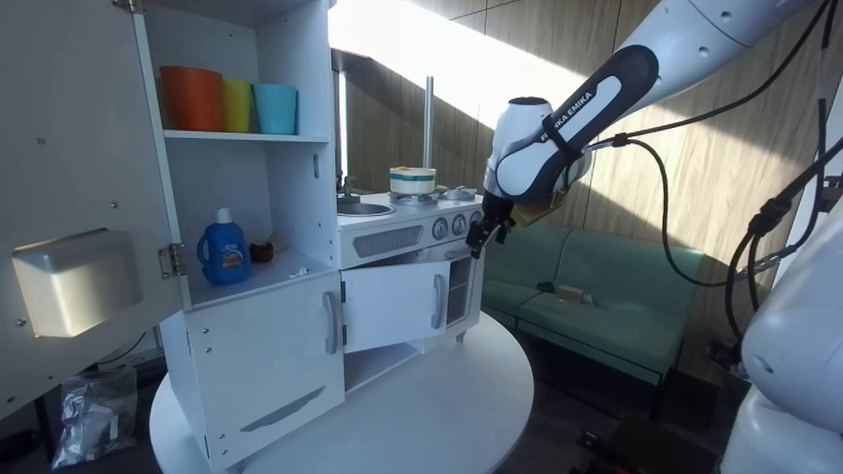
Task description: Turn the first knob on the left to the right.
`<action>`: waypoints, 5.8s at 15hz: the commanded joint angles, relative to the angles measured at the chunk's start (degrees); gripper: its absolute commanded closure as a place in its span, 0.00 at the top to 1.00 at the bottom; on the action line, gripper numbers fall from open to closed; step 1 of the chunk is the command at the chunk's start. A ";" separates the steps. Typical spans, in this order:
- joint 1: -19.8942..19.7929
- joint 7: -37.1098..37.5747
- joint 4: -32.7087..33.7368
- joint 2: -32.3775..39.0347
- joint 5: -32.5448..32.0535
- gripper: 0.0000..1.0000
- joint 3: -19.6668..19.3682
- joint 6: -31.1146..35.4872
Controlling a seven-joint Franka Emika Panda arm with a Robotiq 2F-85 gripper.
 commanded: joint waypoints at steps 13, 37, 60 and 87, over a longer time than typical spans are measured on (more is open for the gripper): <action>11.06 -35.86 1.82 4.26 27.15 1.00 -8.82 21.17; 22.63 -48.05 2.08 5.88 54.29 1.00 -12.26 24.94; 22.91 -50.78 4.17 10.54 56.67 0.70 -11.55 33.86; 23.24 -62.14 6.64 2.32 81.30 0.21 -14.72 15.94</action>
